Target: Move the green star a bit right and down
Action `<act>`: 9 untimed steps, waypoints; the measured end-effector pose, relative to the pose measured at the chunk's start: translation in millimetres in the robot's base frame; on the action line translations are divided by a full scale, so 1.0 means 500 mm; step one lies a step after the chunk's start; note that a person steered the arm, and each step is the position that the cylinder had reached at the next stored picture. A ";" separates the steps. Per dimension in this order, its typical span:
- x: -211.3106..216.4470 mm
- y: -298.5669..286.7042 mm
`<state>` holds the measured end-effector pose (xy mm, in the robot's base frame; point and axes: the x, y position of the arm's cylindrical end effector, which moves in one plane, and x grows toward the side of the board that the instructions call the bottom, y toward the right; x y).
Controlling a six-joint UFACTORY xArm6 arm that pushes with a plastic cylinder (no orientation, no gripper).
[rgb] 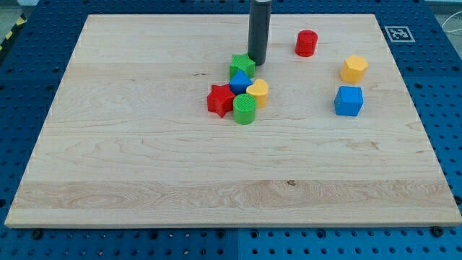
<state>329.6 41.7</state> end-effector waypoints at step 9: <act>0.014 -0.090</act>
<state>336.9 -3.5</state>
